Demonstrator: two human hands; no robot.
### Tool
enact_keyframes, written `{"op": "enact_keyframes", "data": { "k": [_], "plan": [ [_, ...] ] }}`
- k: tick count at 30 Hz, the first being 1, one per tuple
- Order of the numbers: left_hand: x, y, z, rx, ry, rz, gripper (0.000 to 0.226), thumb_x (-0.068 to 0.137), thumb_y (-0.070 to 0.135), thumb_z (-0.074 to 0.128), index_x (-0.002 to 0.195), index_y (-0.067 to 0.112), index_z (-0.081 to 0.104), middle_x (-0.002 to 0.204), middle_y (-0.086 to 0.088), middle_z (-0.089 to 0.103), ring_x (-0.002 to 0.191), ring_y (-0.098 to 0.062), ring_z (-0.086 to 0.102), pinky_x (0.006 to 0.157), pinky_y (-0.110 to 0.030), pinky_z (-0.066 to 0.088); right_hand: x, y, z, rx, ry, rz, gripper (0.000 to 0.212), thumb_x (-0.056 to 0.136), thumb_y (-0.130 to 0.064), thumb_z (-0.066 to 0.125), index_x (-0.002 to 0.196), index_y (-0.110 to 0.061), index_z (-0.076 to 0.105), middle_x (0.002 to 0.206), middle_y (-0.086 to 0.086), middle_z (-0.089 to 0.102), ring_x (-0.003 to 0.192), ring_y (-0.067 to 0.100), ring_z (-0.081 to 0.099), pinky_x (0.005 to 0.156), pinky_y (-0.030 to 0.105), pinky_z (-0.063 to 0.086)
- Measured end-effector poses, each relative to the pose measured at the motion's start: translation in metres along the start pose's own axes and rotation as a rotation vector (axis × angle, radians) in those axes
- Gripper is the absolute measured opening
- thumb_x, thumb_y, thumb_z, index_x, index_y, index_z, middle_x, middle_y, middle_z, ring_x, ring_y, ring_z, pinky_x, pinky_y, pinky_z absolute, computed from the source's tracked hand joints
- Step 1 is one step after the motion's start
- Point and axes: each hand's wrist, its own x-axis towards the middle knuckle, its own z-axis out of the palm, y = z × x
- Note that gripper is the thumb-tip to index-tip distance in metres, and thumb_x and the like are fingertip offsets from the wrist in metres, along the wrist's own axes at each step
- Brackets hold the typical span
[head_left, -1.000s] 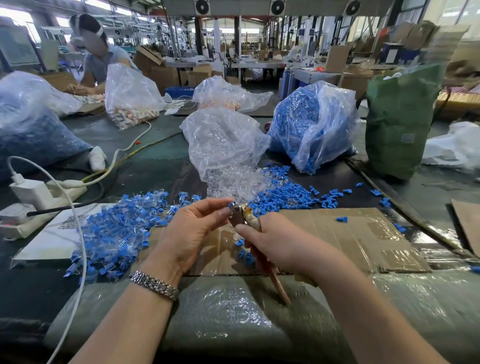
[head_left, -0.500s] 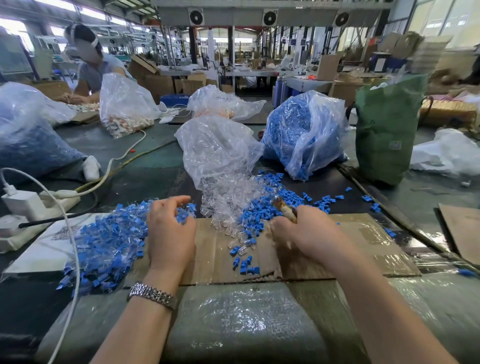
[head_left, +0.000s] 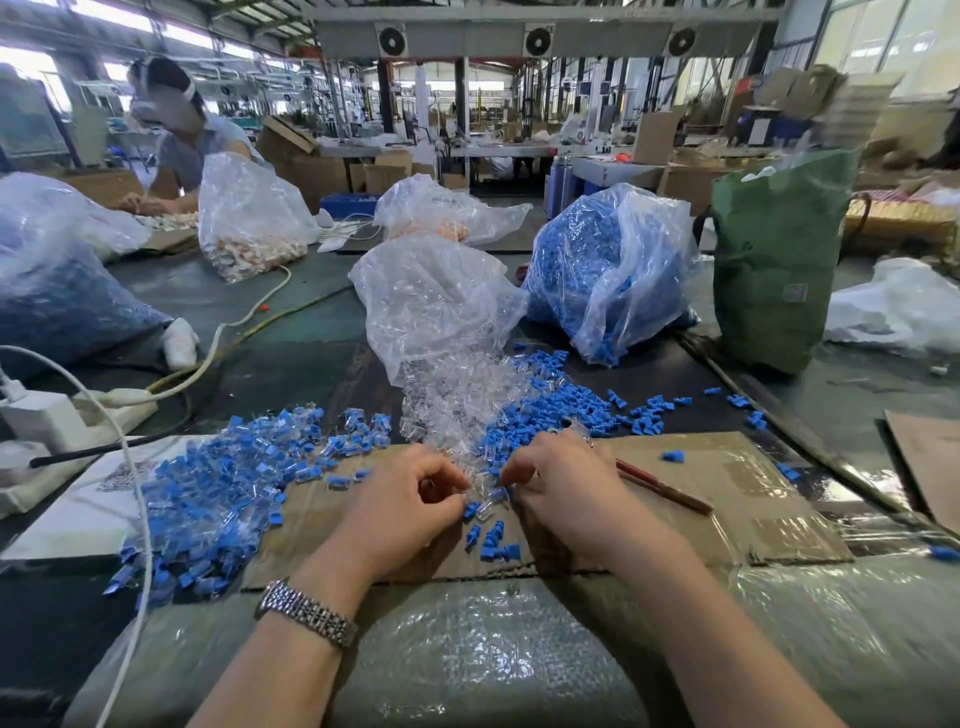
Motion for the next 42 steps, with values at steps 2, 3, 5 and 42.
{"op": "enact_keyframes", "data": {
  "k": [2, 3, 5, 42],
  "plan": [
    [0.0, 0.0, 0.001, 0.01, -0.002, -0.004, 0.008, 0.09, 0.031, 0.074, 0.092, 0.035, 0.068, 0.102, 0.015, 0.061, 0.097, 0.0, 0.057, 0.088, -0.022, 0.05, 0.001, 0.001, 0.004, 0.015, 0.023, -0.011, 0.012, 0.097, -0.038, 0.061, 0.105, -0.041, 0.068, 0.109, -0.012, 0.056, 0.115, 0.014, 0.045, 0.101, 0.047, 0.033],
    [0.001, 0.0, 0.001, 0.018, -0.003, -0.005, 0.006, 0.09, 0.032, 0.074, 0.092, 0.035, 0.069, 0.102, 0.016, 0.061, 0.097, 0.0, 0.056, 0.088, -0.023, 0.05, 0.001, 0.002, 0.006, 0.015, 0.039, -0.018, 0.011, 0.097, -0.041, 0.061, 0.105, -0.04, 0.069, 0.107, -0.012, 0.056, 0.114, 0.014, 0.045, 0.1, 0.047, 0.033],
    [0.001, 0.0, 0.002, 0.032, -0.011, -0.003, 0.004, 0.091, 0.033, 0.072, 0.095, 0.035, 0.07, 0.102, 0.016, 0.06, 0.098, 0.0, 0.055, 0.088, -0.023, 0.05, 0.002, 0.002, 0.009, 0.009, 0.064, -0.035, 0.012, 0.096, -0.045, 0.061, 0.104, -0.039, 0.069, 0.106, -0.012, 0.055, 0.113, 0.014, 0.045, 0.098, 0.045, 0.033],
    [-0.002, -0.001, -0.004, -0.688, -0.037, -0.08, 0.018, 0.091, 0.011, 0.07, 0.096, 0.025, 0.08, 0.089, -0.006, 0.078, 0.079, -0.015, 0.072, 0.068, -0.023, 0.059, -0.019, -0.002, 0.01, 0.509, 0.392, -0.166, 0.024, 0.089, -0.028, 0.064, 0.112, -0.026, 0.059, 0.103, -0.014, 0.055, 0.096, 0.004, 0.055, 0.086, 0.027, 0.05]
  ]
}}
